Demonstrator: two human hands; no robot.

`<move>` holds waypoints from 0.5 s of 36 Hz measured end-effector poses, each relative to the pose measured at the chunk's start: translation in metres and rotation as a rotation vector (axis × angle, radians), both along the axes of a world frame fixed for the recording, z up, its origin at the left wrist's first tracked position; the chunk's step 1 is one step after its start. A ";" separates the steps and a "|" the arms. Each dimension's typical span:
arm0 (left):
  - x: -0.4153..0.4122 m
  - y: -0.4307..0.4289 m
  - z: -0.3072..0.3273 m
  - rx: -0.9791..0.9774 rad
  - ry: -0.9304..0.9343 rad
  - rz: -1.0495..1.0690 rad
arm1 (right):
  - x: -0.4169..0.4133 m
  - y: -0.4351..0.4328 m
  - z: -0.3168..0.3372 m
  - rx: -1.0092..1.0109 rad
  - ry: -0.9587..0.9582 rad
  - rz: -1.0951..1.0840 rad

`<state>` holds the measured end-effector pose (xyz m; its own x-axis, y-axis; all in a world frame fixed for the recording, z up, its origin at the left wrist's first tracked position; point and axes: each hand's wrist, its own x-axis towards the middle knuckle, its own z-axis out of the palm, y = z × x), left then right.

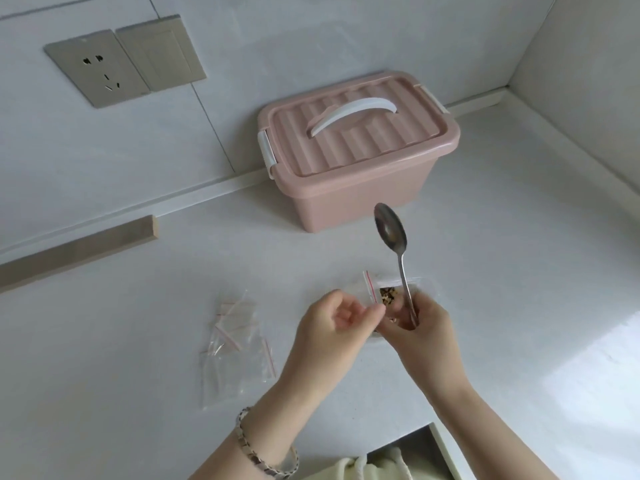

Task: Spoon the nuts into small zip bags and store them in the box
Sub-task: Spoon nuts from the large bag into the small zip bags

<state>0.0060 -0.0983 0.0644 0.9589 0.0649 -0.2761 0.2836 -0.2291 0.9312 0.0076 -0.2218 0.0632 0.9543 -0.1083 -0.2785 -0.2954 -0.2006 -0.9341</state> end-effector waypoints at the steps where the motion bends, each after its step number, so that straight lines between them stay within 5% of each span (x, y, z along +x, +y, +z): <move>1: 0.000 -0.004 0.000 -0.016 -0.004 -0.006 | -0.001 0.001 0.004 0.004 -0.012 0.016; 18: 0.001 -0.005 0.011 -0.070 0.086 -0.008 | -0.016 0.000 0.021 0.028 -0.039 0.092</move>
<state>0.0070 -0.1030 0.0751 0.9317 0.0353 -0.3614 0.3621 -0.1667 0.9171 -0.0089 -0.2217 0.0845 0.9699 -0.0126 -0.2431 -0.2407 -0.1985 -0.9501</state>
